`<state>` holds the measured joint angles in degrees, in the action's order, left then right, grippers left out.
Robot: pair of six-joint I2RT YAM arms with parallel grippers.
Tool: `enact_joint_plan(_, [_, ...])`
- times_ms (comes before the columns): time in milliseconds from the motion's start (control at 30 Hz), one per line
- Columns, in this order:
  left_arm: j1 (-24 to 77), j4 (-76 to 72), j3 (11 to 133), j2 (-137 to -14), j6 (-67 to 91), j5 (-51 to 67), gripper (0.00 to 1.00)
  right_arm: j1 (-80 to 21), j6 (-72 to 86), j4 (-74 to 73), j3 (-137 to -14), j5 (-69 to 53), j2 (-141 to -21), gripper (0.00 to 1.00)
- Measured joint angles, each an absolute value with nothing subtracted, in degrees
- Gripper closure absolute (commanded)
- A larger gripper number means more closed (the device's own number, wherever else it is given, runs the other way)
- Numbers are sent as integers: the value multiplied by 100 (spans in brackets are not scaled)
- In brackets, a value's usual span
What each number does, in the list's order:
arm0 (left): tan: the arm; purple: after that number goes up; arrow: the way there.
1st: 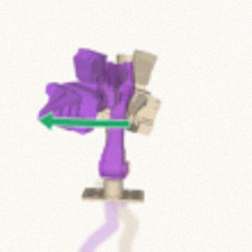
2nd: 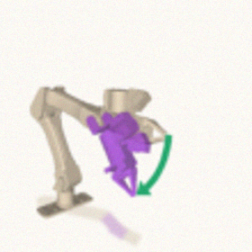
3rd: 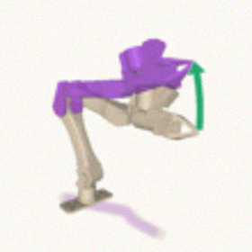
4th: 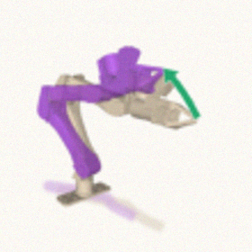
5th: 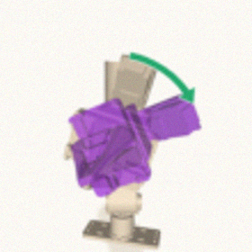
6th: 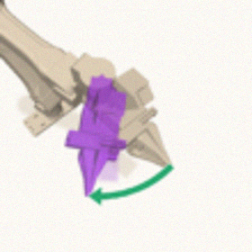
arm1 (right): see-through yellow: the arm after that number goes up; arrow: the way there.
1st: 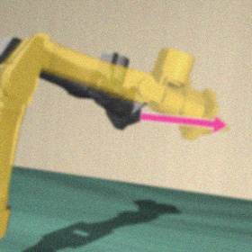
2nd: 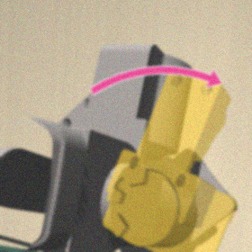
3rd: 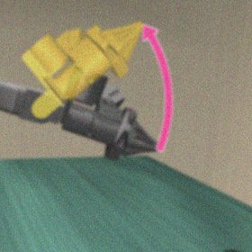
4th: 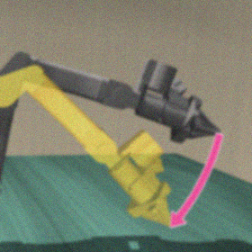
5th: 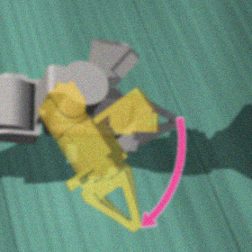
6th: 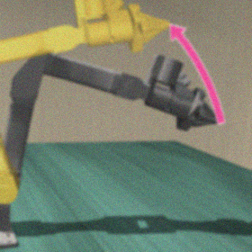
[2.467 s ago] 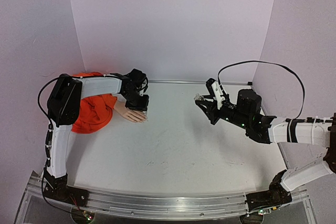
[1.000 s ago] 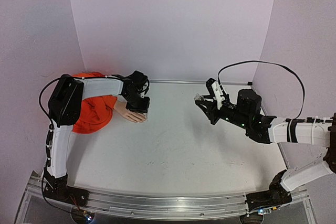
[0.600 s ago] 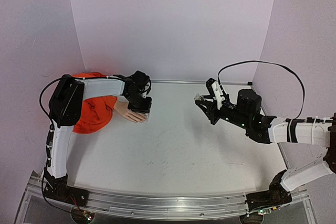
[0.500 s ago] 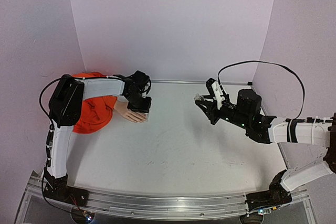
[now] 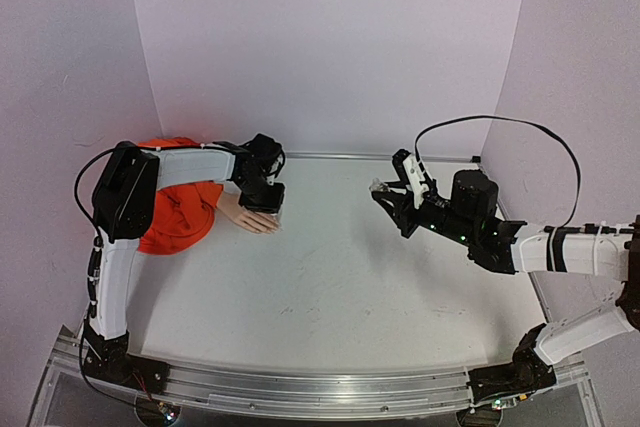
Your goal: Paint the nails
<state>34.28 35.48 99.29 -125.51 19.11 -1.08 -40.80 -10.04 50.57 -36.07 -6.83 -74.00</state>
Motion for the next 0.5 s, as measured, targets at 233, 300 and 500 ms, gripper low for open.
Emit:
enact_joint_plan(233, [3435, 3548, 9929, -12551, 1922, 86, 100, -4080, -1002, 5057, -3607, -685, -7400, 100])
enact_joint_plan(300, [3439, 3548, 9929, -12554, 1922, 139, 100, -4080, -1002, 5057, -3607, -685, -7400, 100])
enact_joint_plan(500, [3474, 3548, 9931, -12556, 1922, 231, 100, -4080, -1002, 5057, -3607, -685, -7400, 100])
